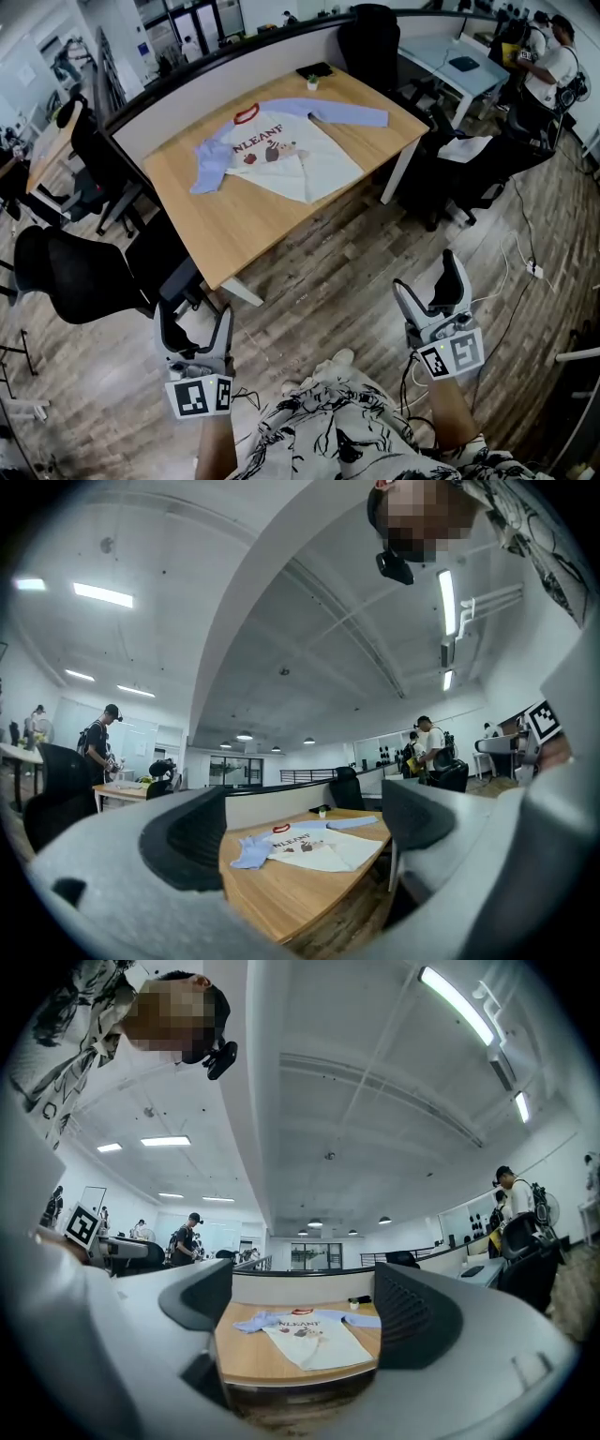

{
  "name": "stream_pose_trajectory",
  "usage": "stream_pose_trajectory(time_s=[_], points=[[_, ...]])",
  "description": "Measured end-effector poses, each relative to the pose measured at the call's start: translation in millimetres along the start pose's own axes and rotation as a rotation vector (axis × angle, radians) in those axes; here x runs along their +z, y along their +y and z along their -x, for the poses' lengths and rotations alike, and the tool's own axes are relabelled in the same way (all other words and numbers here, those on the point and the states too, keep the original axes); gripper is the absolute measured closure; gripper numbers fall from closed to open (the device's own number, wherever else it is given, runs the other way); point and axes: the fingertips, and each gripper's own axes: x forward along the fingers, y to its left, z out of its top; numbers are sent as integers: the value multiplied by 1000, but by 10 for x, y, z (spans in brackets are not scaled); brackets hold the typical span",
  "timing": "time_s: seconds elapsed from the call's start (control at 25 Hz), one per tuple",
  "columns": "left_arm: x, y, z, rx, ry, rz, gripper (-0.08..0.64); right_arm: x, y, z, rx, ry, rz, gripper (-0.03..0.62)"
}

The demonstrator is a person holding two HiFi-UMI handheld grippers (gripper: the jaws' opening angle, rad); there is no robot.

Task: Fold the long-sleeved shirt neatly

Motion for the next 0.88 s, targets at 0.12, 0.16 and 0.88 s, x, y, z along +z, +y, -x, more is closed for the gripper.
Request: stream_pose_trajectory(time_s=[0.12, 0.16, 0.88], points=[[-41, -65, -67, -22, 19, -10, 15, -31, -13, -26, 3, 10, 9, 109], [-49, -93, -87, -28, 22, -15, 9, -36, -29, -25, 3, 9, 8, 107], [-319, -705, -904, -52, 103, -35, -25, -353, -861, -191, 7, 52, -30, 109]])
